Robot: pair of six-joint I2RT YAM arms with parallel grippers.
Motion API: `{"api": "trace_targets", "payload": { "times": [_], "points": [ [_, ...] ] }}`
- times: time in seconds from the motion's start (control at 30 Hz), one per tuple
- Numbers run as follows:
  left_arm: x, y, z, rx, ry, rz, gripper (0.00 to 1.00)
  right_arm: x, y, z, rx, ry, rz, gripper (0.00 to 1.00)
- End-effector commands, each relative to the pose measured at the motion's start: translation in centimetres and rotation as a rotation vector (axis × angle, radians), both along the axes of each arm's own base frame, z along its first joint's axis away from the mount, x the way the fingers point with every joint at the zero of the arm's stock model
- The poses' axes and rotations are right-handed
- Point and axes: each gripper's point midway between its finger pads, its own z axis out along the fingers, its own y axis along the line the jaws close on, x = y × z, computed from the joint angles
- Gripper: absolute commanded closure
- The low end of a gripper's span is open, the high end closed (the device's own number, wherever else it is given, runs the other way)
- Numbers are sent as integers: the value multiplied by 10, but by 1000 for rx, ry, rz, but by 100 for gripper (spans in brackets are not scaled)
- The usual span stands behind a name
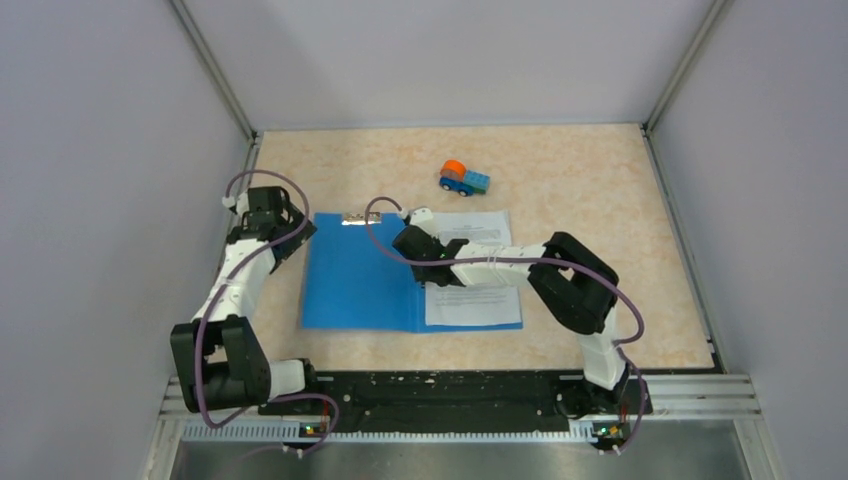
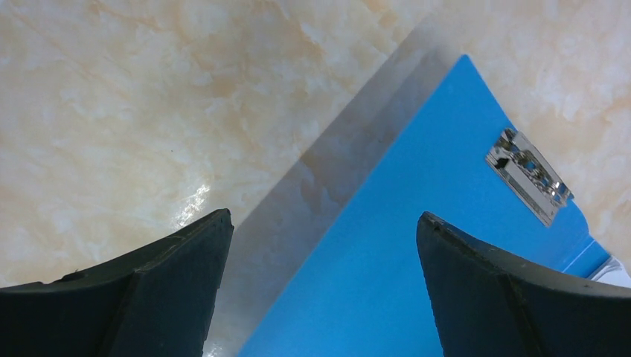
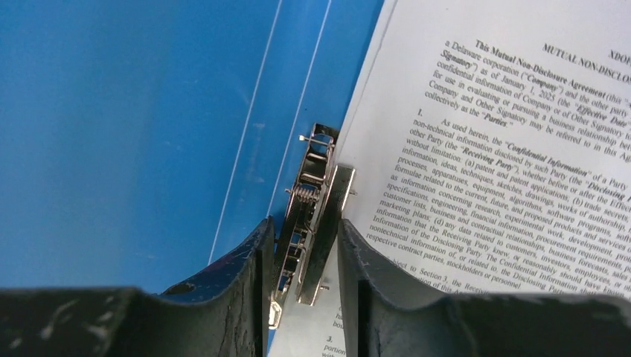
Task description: Put the files into the folder
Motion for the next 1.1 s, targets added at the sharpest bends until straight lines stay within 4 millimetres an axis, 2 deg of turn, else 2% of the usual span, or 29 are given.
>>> {"api": "trace_targets", "payload": {
  "times": [0.0,0.17,0.27,0.43,0.53,0.7,0.87,0.93,1.07],
  "points": [
    [11,-1,-12,-50,-25,7,2,-13,-19,-3,6,49,-8,74],
    [14,-14,-23,-169,-38,-18,2,-23,-40,-9,91,123,-24,85],
    [11,-18,-29,-239,-47,8,2,-26,-49,-11,141,158,-32,87],
    [-5,-9,-48,-348,-35,111,3,-31,-60,-17,191,199,-46,88],
    [-16,-13,-63,-424,-7,147,7,-32,-63,-20,214,213,-53,88],
    [-32,-35,-83,-548,68,165,21,-35,-63,-22,252,232,-47,88],
    [-28,-69,-69,-586,37,68,37,-35,-52,-21,292,251,-33,88],
    [-23,-78,-52,-587,3,24,42,-36,-44,-20,324,270,-19,88],
    [-11,-93,-14,-568,-67,-72,50,-36,-13,-10,430,299,36,88]
  ]
}}
